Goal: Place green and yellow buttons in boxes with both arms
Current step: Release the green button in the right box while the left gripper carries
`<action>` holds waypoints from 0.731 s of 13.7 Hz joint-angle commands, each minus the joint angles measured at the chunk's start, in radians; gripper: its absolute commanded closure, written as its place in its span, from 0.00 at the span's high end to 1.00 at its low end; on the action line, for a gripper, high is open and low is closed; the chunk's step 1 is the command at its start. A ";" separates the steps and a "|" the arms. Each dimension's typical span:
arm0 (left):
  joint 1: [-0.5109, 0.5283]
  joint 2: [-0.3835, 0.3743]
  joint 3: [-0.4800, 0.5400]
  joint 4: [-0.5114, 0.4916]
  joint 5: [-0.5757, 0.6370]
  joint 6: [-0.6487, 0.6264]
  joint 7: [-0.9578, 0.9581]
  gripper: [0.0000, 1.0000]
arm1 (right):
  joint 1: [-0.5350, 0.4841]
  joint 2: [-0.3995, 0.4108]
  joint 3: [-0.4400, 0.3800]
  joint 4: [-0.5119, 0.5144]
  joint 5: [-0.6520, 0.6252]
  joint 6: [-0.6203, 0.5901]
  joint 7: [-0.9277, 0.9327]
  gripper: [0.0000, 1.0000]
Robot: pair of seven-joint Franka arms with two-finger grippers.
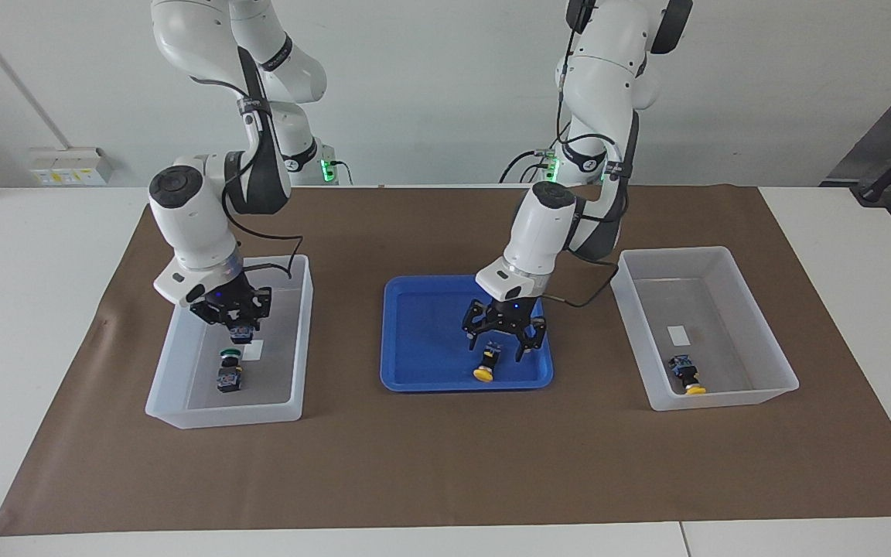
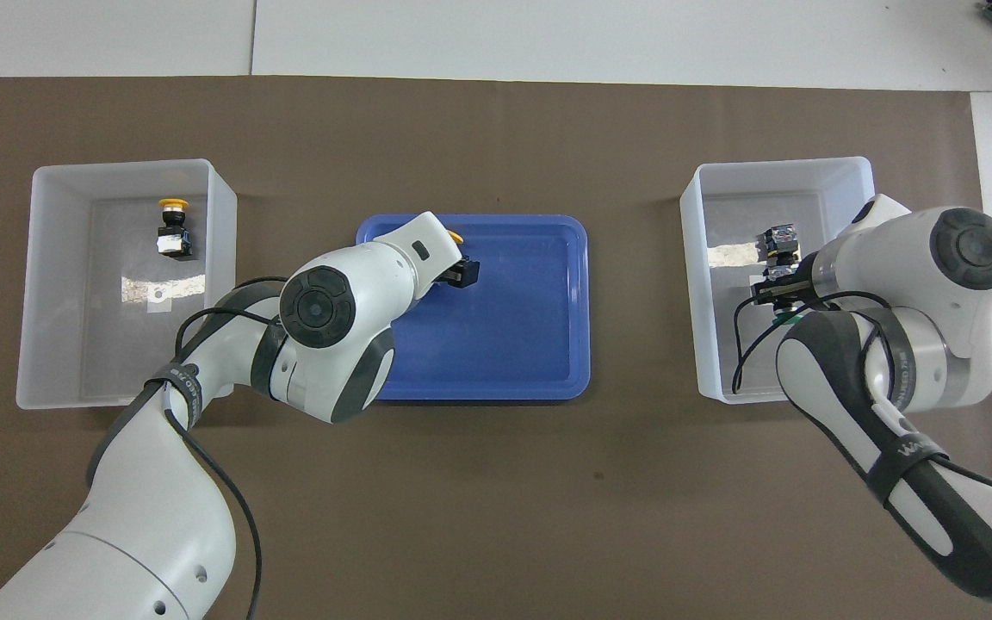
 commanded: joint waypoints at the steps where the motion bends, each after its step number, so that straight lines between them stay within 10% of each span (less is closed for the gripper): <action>1: -0.015 0.017 0.015 -0.004 -0.008 0.050 -0.009 1.00 | -0.019 -0.002 0.013 -0.013 0.025 0.024 0.013 0.64; 2: -0.021 0.020 0.015 -0.004 -0.008 0.051 -0.011 1.00 | -0.015 -0.002 0.013 -0.013 0.025 0.024 0.047 1.00; 6: -0.028 0.016 0.015 -0.033 -0.008 0.058 -0.011 0.10 | -0.010 -0.018 0.012 0.039 0.025 -0.011 0.067 1.00; 10: -0.009 -0.031 0.018 -0.034 -0.008 0.033 -0.008 0.00 | -0.025 -0.085 0.007 0.151 0.023 -0.146 0.068 1.00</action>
